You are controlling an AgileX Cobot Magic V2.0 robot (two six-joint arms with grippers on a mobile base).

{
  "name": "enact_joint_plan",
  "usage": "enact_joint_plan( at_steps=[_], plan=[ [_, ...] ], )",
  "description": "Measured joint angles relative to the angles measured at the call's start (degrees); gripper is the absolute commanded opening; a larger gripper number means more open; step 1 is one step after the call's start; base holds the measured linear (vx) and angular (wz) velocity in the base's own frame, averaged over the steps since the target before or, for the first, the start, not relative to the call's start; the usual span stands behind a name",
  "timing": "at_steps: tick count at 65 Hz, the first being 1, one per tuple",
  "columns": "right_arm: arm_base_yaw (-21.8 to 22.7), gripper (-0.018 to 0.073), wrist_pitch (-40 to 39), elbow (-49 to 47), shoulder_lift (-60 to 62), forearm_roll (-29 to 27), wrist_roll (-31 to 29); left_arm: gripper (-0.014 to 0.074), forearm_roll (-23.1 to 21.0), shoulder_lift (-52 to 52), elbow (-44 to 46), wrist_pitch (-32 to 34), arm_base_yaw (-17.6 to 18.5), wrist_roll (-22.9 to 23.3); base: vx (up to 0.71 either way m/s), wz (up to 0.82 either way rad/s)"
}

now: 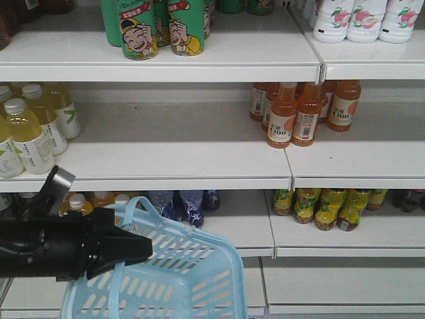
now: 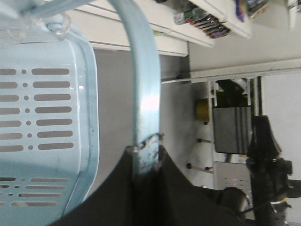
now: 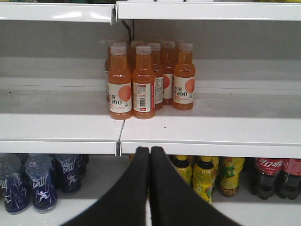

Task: Place coke in basket with both arms
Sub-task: 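Grasp the basket handle with the left gripper and lift it off the shelf, then hold the basket low with the left gripper beside the base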

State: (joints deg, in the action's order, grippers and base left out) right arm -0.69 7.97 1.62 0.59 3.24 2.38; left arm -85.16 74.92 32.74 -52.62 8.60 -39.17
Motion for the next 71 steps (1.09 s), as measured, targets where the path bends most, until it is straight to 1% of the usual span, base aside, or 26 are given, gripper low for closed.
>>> enact_joint_plan(
  at_steps=[1, 6, 9, 12, 17, 28, 49, 71],
  plan=[
    [0.0, -0.001, 0.0, 0.0, 0.0, 0.0, 0.0, -0.0008, -1.9, -0.23, -1.28, -0.21, 0.0, -1.4, 0.0, 0.0],
    [0.0, -0.001, 0.0, 0.0, 0.0, 0.0, 0.0, -0.0008, -7.48, -0.58, -5.44, -0.77, 0.0, -6.05, 0.0, 0.0],
    [0.0, -0.001, 0.0, 0.0, 0.0, 0.0, 0.0, -0.0008, -9.02, -0.6, -7.39, -0.97, 0.0, -8.23, 0.0, 0.0],
    [0.0, -0.001, 0.0, 0.0, 0.0, 0.0, 0.0, -0.0008, -9.61, -0.6, -8.74, -0.97, 0.0, -9.38, 0.0, 0.0],
    [0.0, -0.001, 0.0, 0.0, 0.0, 0.0, 0.0, -0.0008, -10.0, -0.6, -10.11, -0.96, 0.0, -10.57, 0.0, 0.0],
    [0.0, -0.001, 0.0, 0.0, 0.0, 0.0, 0.0, -0.0007, -10.5, -0.6, -10.71, -2.02, 0.0, -11.35, 0.0, 0.0],
    [0.0, -0.001, 0.0, 0.0, 0.0, 0.0, 0.0, -0.0007, -10.63, -0.89, -10.71, -0.56, 0.0, -11.41, 0.0, 0.0],
    [0.0, -0.001, 0.0, 0.0, 0.0, 0.0, 0.0, -0.0007, -10.67, -0.89, -10.71, -0.49, 0.0, -11.41, 0.0, 0.0]
  ],
)
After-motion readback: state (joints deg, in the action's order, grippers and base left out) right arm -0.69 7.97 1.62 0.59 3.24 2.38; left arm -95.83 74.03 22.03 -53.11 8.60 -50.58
